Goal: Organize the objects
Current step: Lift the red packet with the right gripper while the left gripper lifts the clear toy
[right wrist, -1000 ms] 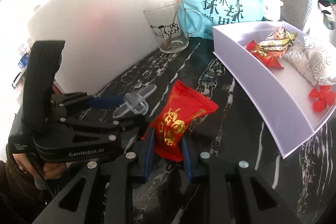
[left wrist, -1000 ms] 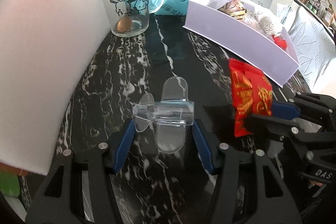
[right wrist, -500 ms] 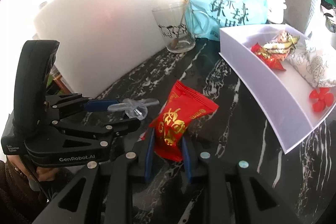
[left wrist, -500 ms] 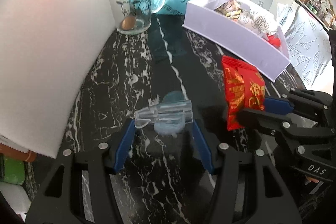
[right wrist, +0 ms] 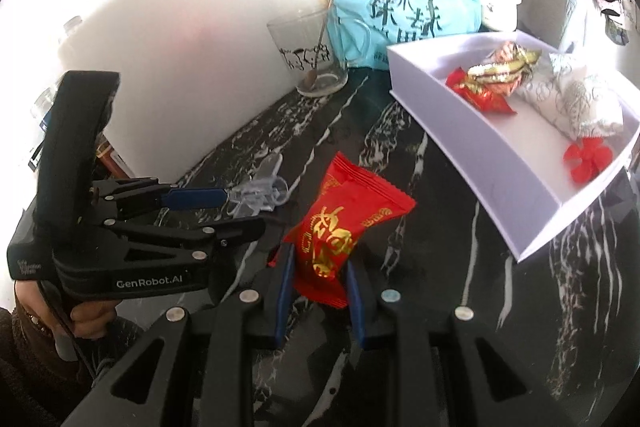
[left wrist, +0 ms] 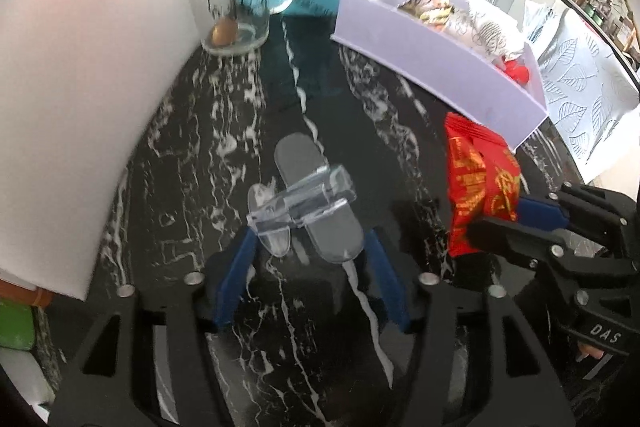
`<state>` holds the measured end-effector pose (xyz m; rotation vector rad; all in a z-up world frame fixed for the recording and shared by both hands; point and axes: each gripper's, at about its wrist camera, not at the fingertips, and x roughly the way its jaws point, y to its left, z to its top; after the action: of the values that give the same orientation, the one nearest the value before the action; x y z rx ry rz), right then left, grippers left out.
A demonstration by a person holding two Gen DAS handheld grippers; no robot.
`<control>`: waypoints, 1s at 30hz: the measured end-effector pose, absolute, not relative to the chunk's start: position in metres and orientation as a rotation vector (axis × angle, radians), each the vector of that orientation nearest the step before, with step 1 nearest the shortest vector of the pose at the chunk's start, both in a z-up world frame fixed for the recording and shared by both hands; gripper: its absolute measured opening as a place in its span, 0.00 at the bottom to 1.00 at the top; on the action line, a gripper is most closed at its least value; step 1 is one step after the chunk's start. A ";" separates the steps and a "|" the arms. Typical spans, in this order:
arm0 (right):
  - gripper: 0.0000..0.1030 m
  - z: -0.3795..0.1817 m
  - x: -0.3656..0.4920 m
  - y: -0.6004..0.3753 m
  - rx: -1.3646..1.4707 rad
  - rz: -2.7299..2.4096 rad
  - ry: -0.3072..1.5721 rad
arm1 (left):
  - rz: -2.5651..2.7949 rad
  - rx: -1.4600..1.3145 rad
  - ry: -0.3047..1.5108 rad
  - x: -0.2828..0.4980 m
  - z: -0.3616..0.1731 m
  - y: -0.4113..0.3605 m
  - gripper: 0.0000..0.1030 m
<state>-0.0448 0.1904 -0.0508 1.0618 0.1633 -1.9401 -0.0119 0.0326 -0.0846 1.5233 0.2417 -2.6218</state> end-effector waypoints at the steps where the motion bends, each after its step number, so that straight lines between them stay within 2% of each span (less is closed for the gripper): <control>1: 0.24 -0.051 -0.044 0.190 1.063 -1.938 0.165 | -2.616 1.529 0.252 -0.013 -0.087 0.031 0.60; 4: 0.24 -0.053 -0.043 0.189 1.066 -1.933 0.174 | -2.618 1.493 0.245 -0.015 -0.087 0.031 0.65; 8: 0.24 -0.057 -0.044 0.189 1.080 -1.930 0.171 | -2.617 1.475 0.226 -0.019 -0.090 0.029 0.65; 9: 0.24 -0.057 -0.045 0.190 1.084 -1.932 0.170 | -2.618 1.469 0.221 -0.020 -0.090 0.030 0.63; 10: 0.24 -0.058 -0.046 0.190 1.087 -1.933 0.168 | -2.616 1.463 0.205 -0.020 -0.089 0.030 0.57; 30: 0.24 -0.039 -0.047 0.201 1.044 -1.959 0.142 | -2.705 1.461 0.126 -0.019 -0.057 0.045 0.55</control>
<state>-0.0472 0.2007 -0.0385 1.0443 0.1420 -1.9594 -0.0186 0.0450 -0.0569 1.4612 0.1262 -2.7046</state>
